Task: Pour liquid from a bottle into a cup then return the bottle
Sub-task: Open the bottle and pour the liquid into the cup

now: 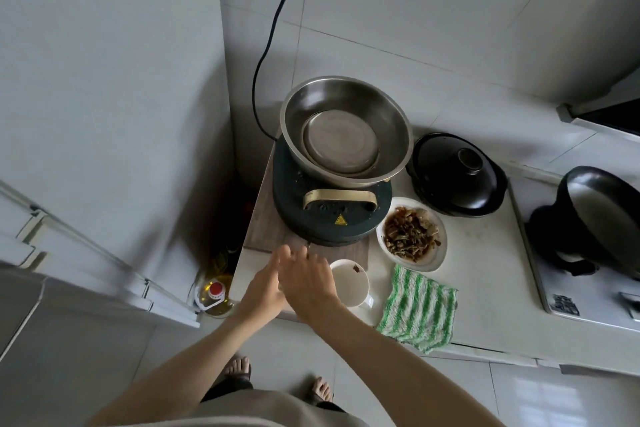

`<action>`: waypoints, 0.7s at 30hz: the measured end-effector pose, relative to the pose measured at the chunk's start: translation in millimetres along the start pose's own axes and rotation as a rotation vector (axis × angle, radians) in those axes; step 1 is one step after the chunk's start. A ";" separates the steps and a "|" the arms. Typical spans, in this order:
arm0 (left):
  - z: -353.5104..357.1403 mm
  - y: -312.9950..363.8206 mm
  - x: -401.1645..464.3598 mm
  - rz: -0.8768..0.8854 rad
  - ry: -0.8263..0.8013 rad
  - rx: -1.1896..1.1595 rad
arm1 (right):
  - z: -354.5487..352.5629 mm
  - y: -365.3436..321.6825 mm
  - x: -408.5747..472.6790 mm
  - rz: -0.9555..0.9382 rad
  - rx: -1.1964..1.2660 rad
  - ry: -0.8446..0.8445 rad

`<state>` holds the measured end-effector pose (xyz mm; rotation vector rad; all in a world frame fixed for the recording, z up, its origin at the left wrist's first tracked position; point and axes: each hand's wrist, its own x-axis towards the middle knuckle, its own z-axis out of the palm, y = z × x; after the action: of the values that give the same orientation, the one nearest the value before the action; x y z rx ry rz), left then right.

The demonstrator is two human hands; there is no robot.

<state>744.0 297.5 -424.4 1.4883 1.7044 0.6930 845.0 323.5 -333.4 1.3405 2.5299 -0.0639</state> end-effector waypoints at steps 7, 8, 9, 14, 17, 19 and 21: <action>-9.3 4.8 -4.6 0.045 -0.012 -0.087 | -9.1 30.3 3.8 -0.244 -0.020 0.006; -7.6 3.8 -2.8 0.027 -0.015 -0.069 | -14.1 24.6 3.4 -0.147 -0.014 -0.006; -6.4 4.0 -2.0 0.019 -0.002 -0.050 | -15.3 17.7 3.7 -0.064 -0.016 -0.038; -5.8 5.5 0.3 -0.010 0.001 0.054 | -8.9 -5.0 3.8 0.012 -0.102 -0.043; -7.8 0.3 -0.8 -0.030 -0.011 -0.009 | -0.2 -5.3 0.5 0.050 -0.058 0.029; -10.5 -0.2 -1.7 -0.041 -0.007 -0.085 | 1.2 0.6 0.6 0.059 -0.008 0.080; -12.0 6.3 -2.8 -0.031 -0.024 -0.040 | 2.9 10.0 1.5 0.001 -0.064 0.077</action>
<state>737.9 296.7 -412.0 1.4338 1.6828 0.6862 853.0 330.0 -335.7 1.3445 2.5707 0.0695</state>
